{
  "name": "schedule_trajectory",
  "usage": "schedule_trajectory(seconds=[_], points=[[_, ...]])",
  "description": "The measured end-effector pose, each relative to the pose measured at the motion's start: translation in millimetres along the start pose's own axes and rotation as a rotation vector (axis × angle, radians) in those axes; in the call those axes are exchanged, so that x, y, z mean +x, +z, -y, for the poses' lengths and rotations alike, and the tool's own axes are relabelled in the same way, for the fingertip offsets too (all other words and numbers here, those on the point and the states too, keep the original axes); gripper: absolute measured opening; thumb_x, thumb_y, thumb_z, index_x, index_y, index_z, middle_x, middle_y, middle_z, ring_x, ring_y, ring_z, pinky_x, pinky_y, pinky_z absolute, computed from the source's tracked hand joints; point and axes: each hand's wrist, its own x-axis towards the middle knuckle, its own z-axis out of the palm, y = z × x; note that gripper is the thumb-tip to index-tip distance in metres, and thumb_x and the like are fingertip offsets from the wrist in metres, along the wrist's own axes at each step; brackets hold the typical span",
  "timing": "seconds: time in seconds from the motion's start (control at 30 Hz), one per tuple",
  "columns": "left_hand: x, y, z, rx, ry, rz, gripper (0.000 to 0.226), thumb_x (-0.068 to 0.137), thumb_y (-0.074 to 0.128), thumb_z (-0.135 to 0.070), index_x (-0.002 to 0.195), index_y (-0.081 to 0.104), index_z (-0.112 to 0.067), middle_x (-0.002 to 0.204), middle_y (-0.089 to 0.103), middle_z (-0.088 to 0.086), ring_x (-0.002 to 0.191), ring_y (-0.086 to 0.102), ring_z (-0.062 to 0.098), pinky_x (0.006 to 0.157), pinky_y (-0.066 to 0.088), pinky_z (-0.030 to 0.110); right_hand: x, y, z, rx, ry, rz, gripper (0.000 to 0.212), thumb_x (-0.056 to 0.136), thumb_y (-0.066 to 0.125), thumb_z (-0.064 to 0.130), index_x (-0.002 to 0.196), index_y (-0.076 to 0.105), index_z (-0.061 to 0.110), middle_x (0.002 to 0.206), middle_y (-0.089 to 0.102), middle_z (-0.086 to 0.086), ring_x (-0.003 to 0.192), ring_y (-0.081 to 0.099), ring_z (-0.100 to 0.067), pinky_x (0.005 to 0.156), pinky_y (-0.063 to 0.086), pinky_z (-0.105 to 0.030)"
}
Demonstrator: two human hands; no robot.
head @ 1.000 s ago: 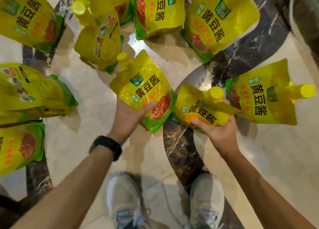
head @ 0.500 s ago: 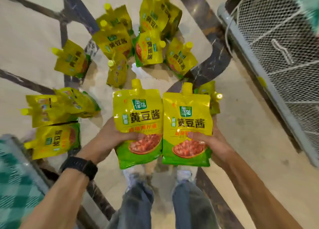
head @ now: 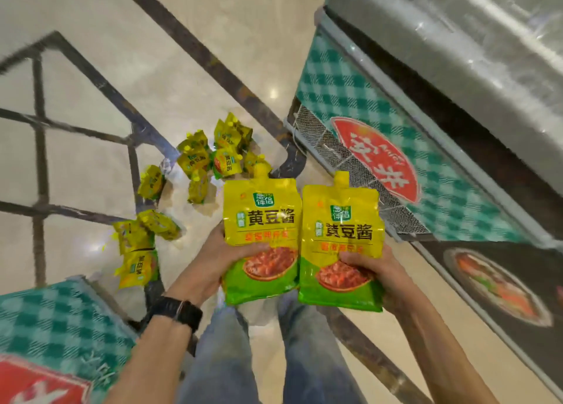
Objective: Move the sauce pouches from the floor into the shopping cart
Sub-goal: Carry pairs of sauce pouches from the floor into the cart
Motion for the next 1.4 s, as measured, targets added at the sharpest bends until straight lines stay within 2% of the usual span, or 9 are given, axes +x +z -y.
schedule_trajectory(seconds=[0.33, 0.43, 0.53, 0.7, 0.8, 0.97, 1.1, 1.27, 1.4], points=[[-112.4, 55.0, -56.5, 0.189, 0.034, 0.368, 0.102, 0.02, 0.101, -0.041, 0.113, 0.068, -0.016, 0.104, 0.079, 0.008, 0.089, 0.077, 0.025, 0.065, 0.062, 0.031, -201.6, 3.5, -17.0, 0.406, -0.202, -0.07, 0.07, 0.036, 0.094, 0.013, 0.101, 0.072, 0.006, 0.095, 0.075, -0.021, 0.076, 0.074, -0.035, 0.055, 0.059, -0.041], [-124.8, 95.7, -55.1, 0.331, 0.018, 0.449, 0.106, 0.03, 0.101, -0.035, 0.126, 0.061, -0.012, 0.115, 0.075, 0.012, 0.101, 0.074, 0.033, 0.084, 0.061, 0.045, -227.0, -24.9, -42.1, 0.381, -0.256, -0.186, 0.097, 0.031, 0.099, 0.027, 0.12, 0.064, 0.004, 0.11, 0.072, -0.02, 0.096, 0.071, -0.037, 0.079, 0.059, -0.047], [-133.7, 150.4, -44.8, 0.434, 0.008, 0.507, 0.106, 0.029, 0.101, -0.039, 0.124, 0.062, -0.014, 0.117, 0.074, 0.015, 0.106, 0.071, 0.038, 0.095, 0.054, 0.052, -259.1, -62.6, -70.1, 0.427, -0.313, -0.295, 0.085, 0.033, 0.098, 0.032, 0.111, 0.072, 0.012, 0.112, 0.073, -0.017, 0.102, 0.07, -0.036, 0.094, 0.052, -0.051], [-152.5, 267.8, 2.5, 0.605, -0.052, 0.72, 0.098, 0.026, 0.102, -0.04, 0.115, 0.07, -0.013, 0.111, 0.076, 0.016, 0.096, 0.074, 0.034, 0.078, 0.062, 0.039, -333.8, -135.5, -133.0, 0.611, -0.369, -0.465, 0.064, 0.043, 0.092, 0.022, 0.104, 0.074, 0.012, 0.11, 0.073, -0.019, 0.102, 0.069, -0.039, 0.093, 0.054, -0.051], [-166.8, 341.2, 44.3, 0.676, -0.106, 0.846, 0.083, 0.024, 0.102, -0.039, 0.1, 0.079, -0.018, 0.109, 0.076, 0.016, 0.093, 0.075, 0.033, 0.079, 0.063, 0.04, -382.6, -177.4, -174.2, 0.719, -0.378, -0.591, 0.077, 0.04, 0.095, 0.022, 0.111, 0.07, 0.005, 0.111, 0.072, -0.021, 0.104, 0.067, -0.042, 0.089, 0.056, -0.05], [-199.4, 451.1, 110.1, 0.782, -0.152, 1.015, 0.099, 0.025, 0.101, -0.039, 0.115, 0.068, -0.014, 0.11, 0.077, 0.013, 0.093, 0.076, 0.03, 0.072, 0.062, 0.035, -454.1, -231.3, -228.6, 0.831, -0.404, -0.809, 0.092, 0.031, 0.099, 0.029, 0.114, 0.068, 0.004, 0.11, 0.072, -0.022, 0.102, 0.068, -0.043, 0.092, 0.054, -0.053], [-208.4, 532.5, 155.4, 0.846, -0.195, 1.166, 0.105, 0.033, 0.101, -0.035, 0.128, 0.061, -0.011, 0.118, 0.073, 0.016, 0.104, 0.072, 0.037, 0.079, 0.061, 0.042, -495.6, -266.9, -257.9, 0.923, -0.43, -0.943, 0.055, 0.061, 0.086, 0.007, 0.113, 0.068, 0.003, 0.109, 0.072, -0.021, 0.096, 0.071, -0.038, 0.081, 0.06, -0.044], [-207.3, 632.1, 211.9, 0.938, -0.232, 1.301, 0.101, 0.037, 0.1, -0.038, 0.127, 0.063, -0.013, 0.118, 0.074, 0.014, 0.105, 0.072, 0.035, 0.082, 0.06, 0.041, -526.8, -325.6, -281.1, 1.024, -0.455, -1.091, 0.041, 0.065, 0.08, -0.003, 0.104, 0.071, 0.006, 0.104, 0.074, -0.02, 0.085, 0.074, -0.03, 0.07, 0.06, -0.034], [-204.9, 721.9, 258.5, 1.007, -0.249, 1.41, 0.09, 0.04, 0.095, -0.031, 0.122, 0.065, -0.012, 0.112, 0.076, 0.011, 0.098, 0.075, 0.029, 0.075, 0.06, 0.033, -542.3, -383.0, -294.5, 1.088, -0.402, -1.22, 0.069, 0.051, 0.088, 0.012, 0.115, 0.066, 0.001, 0.106, 0.074, -0.019, 0.091, 0.073, -0.033, 0.074, 0.06, -0.037]])
